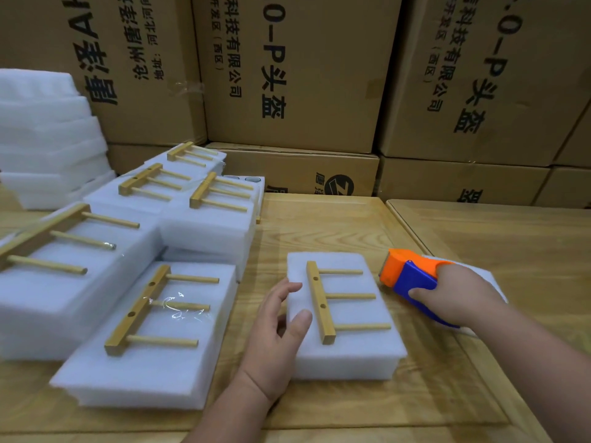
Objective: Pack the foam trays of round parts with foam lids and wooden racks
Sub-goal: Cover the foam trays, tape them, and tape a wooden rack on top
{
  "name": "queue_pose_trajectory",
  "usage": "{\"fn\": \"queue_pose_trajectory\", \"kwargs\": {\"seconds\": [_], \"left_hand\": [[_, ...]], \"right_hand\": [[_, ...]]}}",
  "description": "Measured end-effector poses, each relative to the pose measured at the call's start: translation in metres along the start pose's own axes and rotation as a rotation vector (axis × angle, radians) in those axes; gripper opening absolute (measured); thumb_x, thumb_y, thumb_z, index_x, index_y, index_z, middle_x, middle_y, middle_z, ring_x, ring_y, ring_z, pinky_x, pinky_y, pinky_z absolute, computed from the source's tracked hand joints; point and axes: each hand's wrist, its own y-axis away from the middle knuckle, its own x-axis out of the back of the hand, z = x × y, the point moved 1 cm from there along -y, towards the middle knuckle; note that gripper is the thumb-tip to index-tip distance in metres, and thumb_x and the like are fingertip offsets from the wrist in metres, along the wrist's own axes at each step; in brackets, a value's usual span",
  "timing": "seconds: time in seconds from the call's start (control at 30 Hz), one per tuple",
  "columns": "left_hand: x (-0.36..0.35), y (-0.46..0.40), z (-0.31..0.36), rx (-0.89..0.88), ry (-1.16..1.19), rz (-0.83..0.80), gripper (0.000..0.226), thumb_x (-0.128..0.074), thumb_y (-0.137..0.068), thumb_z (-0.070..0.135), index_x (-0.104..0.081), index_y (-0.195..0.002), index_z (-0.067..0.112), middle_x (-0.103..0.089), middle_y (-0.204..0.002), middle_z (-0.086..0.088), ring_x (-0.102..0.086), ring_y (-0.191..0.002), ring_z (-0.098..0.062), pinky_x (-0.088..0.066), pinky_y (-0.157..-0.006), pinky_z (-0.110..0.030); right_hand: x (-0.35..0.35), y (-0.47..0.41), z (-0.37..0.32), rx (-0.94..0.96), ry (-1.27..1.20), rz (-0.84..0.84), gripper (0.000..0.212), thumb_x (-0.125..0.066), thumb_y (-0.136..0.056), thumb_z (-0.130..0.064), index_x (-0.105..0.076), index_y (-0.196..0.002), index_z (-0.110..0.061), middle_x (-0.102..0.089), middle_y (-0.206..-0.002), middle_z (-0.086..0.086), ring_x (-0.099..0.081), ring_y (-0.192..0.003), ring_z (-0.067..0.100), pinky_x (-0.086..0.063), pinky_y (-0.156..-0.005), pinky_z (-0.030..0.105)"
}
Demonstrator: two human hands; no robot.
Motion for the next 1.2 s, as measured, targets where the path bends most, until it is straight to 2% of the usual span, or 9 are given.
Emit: {"fn": "queue_pose_trajectory", "kwargs": {"seconds": [0.13, 0.3, 0.4, 0.53, 0.63, 0.7, 0.9, 1.07, 1.2], "left_hand": [[0.001, -0.002, 0.000, 0.011, 0.008, -0.003, 0.052, -0.058, -0.080, 0.063, -0.060, -0.128, 0.044, -0.053, -0.145, 0.019, -0.042, -0.138, 0.003, -0.036, -0.104, -0.010], [-0.001, -0.001, 0.007, 0.056, 0.195, -0.002, 0.061, -0.061, -0.081, 0.058, -0.060, -0.133, 0.024, -0.060, -0.141, -0.002, -0.049, -0.139, -0.025, -0.037, -0.116, -0.055], [-0.001, 0.002, 0.015, 0.074, 0.139, 0.054, 0.064, -0.063, -0.073, 0.061, -0.058, -0.129, 0.031, -0.062, -0.137, 0.002, -0.059, -0.123, -0.006, -0.048, -0.103, -0.024], [-0.002, 0.005, 0.039, -0.126, -0.320, -0.041, 0.065, -0.064, -0.071, 0.070, -0.046, -0.132, 0.060, -0.041, -0.147, 0.034, -0.033, -0.138, 0.015, -0.024, -0.105, -0.001], [-0.007, -0.002, 0.059, -0.122, -0.611, -0.308, 0.075, -0.062, -0.071, 0.077, -0.029, -0.138, 0.071, -0.015, -0.159, 0.038, -0.016, -0.146, 0.014, -0.023, -0.117, -0.019], [-0.007, -0.006, 0.063, -0.086, -0.700, -0.388, 0.071, -0.063, -0.076, 0.075, -0.034, -0.140, 0.066, -0.009, -0.163, 0.034, -0.018, -0.149, 0.006, -0.027, -0.120, -0.032], [-0.007, -0.008, 0.062, -0.090, -0.722, -0.397, 0.050, -0.062, -0.081, 0.073, -0.050, -0.129, 0.061, -0.013, -0.159, 0.039, -0.026, -0.144, 0.008, -0.031, -0.109, -0.024], [-0.006, -0.006, 0.077, -0.084, -0.692, -0.375, 0.070, -0.063, -0.077, 0.080, -0.037, -0.140, 0.064, -0.010, -0.160, 0.038, -0.019, -0.146, 0.010, -0.028, -0.115, -0.026], [-0.017, 0.000, 0.111, -0.090, -0.392, -0.338, 0.089, -0.068, -0.057, 0.093, -0.028, -0.135, 0.077, -0.028, -0.142, 0.052, -0.019, -0.131, 0.028, -0.028, -0.106, -0.022]], "right_hand": [[0.017, 0.011, 0.000, 0.022, -0.364, 0.130, 0.034, -0.075, -0.084, -0.048, -0.062, -0.075, -0.018, -0.065, -0.068, 0.003, -0.062, -0.062, 0.019, -0.041, -0.051, 0.030], [0.039, 0.032, -0.010, -0.086, -1.280, 0.042, 0.039, -0.078, -0.085, -0.048, -0.073, -0.099, -0.013, -0.079, -0.093, 0.005, -0.073, -0.093, 0.029, -0.057, -0.083, 0.044], [0.047, 0.047, -0.021, -0.069, -1.575, 0.043, 0.043, -0.077, -0.086, -0.045, -0.071, -0.114, -0.013, -0.078, -0.107, 0.009, -0.072, -0.107, 0.032, -0.054, -0.100, 0.053], [0.051, 0.068, -0.025, 0.037, -1.714, 0.033, 0.045, -0.074, -0.086, -0.045, -0.073, -0.117, -0.012, -0.075, -0.112, 0.019, -0.073, -0.103, 0.035, -0.058, -0.095, 0.052], [0.052, 0.083, -0.031, 0.095, -1.762, -0.033, 0.031, -0.073, -0.083, -0.045, -0.082, -0.094, -0.018, -0.076, -0.103, 0.021, -0.075, -0.085, 0.030, -0.063, -0.068, 0.037], [0.051, 0.090, -0.033, 0.098, -1.767, -0.059, 0.032, -0.074, -0.080, -0.047, -0.082, -0.092, -0.019, -0.076, -0.103, 0.020, -0.076, -0.085, 0.029, -0.062, -0.067, 0.036], [0.052, 0.106, -0.037, 0.127, -1.752, -0.089, 0.028, -0.069, -0.084, -0.045, -0.083, -0.094, -0.022, -0.076, -0.103, 0.022, -0.075, -0.085, 0.029, -0.061, -0.065, 0.034], [0.057, 0.113, -0.040, 0.166, -1.805, -0.127, 0.028, -0.066, -0.085, -0.044, -0.083, -0.093, -0.023, -0.076, -0.101, 0.019, -0.075, -0.085, 0.025, -0.062, -0.067, 0.034], [0.059, 0.119, -0.050, 0.185, -1.976, -0.184, 0.031, -0.067, -0.085, -0.041, -0.082, -0.100, -0.018, -0.077, -0.103, 0.017, -0.076, -0.087, 0.028, -0.062, -0.070, 0.039]]}}
